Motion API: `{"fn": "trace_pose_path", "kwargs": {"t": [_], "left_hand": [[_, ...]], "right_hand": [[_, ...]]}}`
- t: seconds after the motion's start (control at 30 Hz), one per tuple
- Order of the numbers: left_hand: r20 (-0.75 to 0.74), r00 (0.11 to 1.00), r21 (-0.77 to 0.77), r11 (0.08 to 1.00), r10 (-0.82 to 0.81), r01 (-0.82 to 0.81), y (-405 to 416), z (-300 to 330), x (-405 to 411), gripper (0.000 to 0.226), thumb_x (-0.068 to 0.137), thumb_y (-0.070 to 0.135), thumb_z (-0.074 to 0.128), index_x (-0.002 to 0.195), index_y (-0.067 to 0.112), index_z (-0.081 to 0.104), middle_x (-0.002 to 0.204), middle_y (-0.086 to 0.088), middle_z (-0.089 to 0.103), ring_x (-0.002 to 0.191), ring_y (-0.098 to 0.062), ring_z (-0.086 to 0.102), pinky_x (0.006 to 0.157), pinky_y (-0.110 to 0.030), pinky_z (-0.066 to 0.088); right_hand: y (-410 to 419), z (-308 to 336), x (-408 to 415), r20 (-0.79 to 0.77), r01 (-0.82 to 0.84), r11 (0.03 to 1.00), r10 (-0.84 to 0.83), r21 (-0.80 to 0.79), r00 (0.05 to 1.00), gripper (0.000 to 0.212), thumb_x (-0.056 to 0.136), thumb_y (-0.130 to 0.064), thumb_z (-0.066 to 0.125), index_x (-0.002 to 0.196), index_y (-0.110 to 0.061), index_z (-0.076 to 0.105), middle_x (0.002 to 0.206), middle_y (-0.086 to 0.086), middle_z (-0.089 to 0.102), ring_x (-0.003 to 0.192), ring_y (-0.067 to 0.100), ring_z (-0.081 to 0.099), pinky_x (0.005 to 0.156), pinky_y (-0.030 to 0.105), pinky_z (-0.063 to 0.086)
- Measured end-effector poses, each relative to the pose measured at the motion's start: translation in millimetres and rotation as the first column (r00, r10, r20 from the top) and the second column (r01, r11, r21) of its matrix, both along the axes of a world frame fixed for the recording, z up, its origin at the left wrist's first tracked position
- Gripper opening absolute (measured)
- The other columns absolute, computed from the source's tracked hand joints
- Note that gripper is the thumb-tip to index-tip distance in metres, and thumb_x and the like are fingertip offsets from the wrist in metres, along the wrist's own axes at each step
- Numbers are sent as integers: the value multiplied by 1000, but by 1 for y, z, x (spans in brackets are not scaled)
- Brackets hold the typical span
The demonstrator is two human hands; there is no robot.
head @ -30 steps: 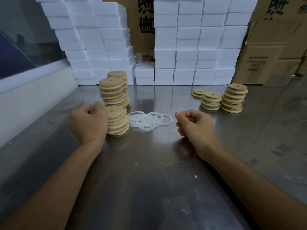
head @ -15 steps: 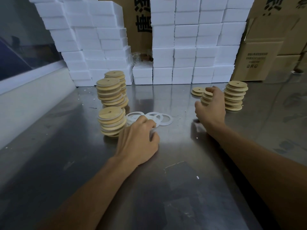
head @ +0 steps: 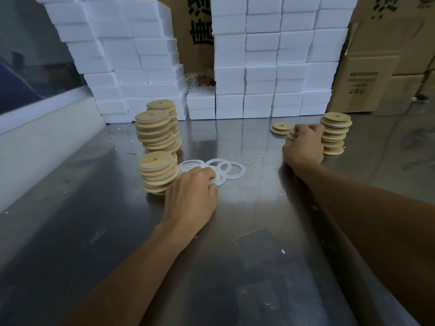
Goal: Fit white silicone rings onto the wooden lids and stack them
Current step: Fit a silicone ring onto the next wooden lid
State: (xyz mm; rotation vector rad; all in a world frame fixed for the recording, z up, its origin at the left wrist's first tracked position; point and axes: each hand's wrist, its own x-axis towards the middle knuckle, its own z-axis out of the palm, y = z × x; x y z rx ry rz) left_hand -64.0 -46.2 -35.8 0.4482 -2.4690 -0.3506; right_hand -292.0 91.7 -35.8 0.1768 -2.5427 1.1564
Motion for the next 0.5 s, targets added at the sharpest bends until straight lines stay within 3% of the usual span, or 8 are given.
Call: {"fn": "trace_pose_path", "kwargs": {"t": [0.07, 0.13, 0.3, 0.37, 0.47, 0.5], "left_hand": [[2, 1000, -2, 1000, -7, 7, -1, 0, 0, 14, 94, 19, 59, 100, 12, 70, 103, -2, 70, 96, -25, 61, 77, -37, 47], [17, 1000, -7, 1000, -8, 8, -1, 0, -1, 16, 96, 20, 56, 99, 14, 70, 102, 0, 70, 94, -24, 61, 76, -37, 47], [18, 999, -3, 999, 34, -34, -2, 1, -2, 11, 92, 7, 55, 88, 13, 63, 85, 0, 65, 79, -25, 58, 63, -39, 45], [-12, 1000, -18, 1000, 20, -20, -1, 1, -2, 10, 91, 6, 55, 87, 14, 59, 86, 2, 61, 76, -23, 55, 60, -38, 42], [-65, 997, -82, 996, -30, 25, 3, 2, -1, 11, 93, 7, 53, 86, 14, 55, 86, 1, 58, 71, -24, 53, 55, -37, 38], [-85, 995, -100, 994, -46, 38, 4, 2, -1, 11, 93, 6, 53, 85, 14, 55, 85, -1, 58, 69, -25, 53, 54, -35, 36]], "right_hand": [[1, -1, -1, -8, 9, 1000, -9, -22, 1000, 41, 86, -3, 66, 126, -12, 57, 138, 5, 36, 90, 29, 55, 77, 35, 40], [2, -2, -1, -31, 5, 998, -7, -59, 999, 40, 87, -6, 65, 126, -14, 58, 138, 3, 39, 99, 29, 57, 78, 33, 39], [3, 1, 4, -177, -50, 978, 14, -202, 984, 29, 93, -10, 57, 122, -8, 60, 129, 10, 53, 110, 28, 57, 89, 30, 42], [3, 3, 12, -278, -126, 955, 49, -268, 959, 23, 93, -12, 61, 115, -5, 61, 117, 11, 59, 106, 26, 58, 91, 31, 46], [4, 5, 32, -363, -274, 926, 170, -259, 916, 22, 88, -26, 73, 97, -9, 64, 94, 1, 64, 87, 16, 59, 77, 17, 46], [4, 6, 38, -354, -305, 915, 203, -263, 913, 23, 87, -31, 73, 88, -10, 65, 87, 0, 66, 80, 15, 60, 75, 19, 48]]}}
